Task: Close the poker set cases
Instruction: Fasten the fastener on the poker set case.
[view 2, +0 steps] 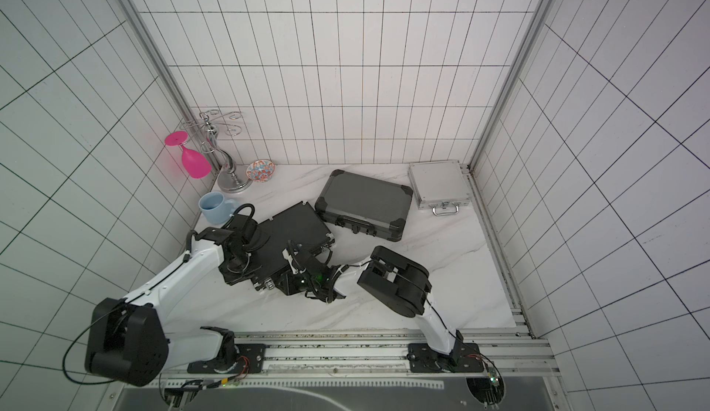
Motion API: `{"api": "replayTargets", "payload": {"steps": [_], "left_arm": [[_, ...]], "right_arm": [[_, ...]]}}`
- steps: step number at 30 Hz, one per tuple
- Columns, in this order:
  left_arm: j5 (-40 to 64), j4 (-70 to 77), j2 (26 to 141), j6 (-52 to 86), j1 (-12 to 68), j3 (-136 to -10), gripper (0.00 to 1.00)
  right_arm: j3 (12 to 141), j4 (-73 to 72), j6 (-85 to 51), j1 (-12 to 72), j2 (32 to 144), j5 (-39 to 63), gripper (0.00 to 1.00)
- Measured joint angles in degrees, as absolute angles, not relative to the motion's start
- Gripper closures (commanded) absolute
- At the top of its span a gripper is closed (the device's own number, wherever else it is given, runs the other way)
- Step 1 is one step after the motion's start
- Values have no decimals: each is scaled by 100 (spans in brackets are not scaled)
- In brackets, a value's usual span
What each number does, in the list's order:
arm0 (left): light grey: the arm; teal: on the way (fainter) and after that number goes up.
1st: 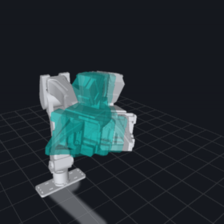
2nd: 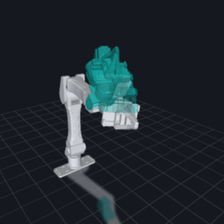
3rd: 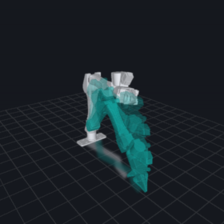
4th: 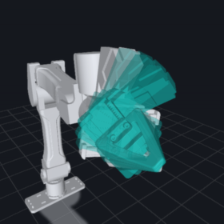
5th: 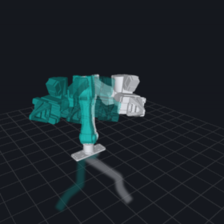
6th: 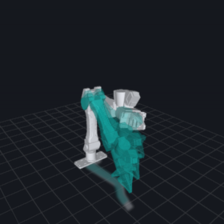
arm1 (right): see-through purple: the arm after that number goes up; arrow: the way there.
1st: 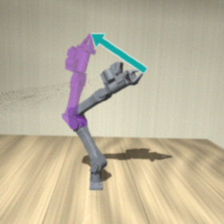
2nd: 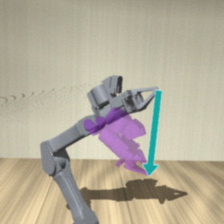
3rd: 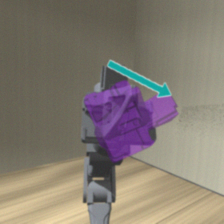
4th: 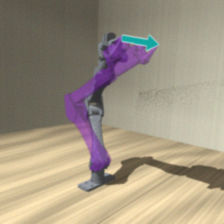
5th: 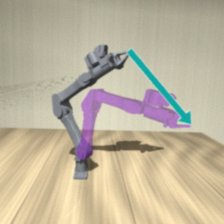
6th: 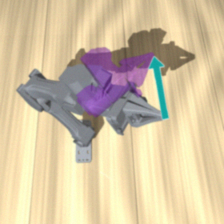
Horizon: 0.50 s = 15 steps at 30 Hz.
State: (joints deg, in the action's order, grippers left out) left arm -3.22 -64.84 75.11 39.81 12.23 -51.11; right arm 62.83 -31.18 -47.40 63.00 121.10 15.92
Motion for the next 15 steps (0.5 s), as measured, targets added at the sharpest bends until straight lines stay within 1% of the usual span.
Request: {"api": "replayTargets", "payload": {"steps": [7,10,15], "left_arm": [[12,-6114,7607,3898,1896,-6058,95],[8,-6062,7695,3898,2032,-6031,95],[-45,-6003,8023,3889,2014,-5527,96]], "right_arm": [[6283,-3111,-4735,6289,12110,1599,75],[6285,-3114,-4735,6289,12110,1605,75],[6283,-3118,-4733,6287,12110,1621,74]]}}
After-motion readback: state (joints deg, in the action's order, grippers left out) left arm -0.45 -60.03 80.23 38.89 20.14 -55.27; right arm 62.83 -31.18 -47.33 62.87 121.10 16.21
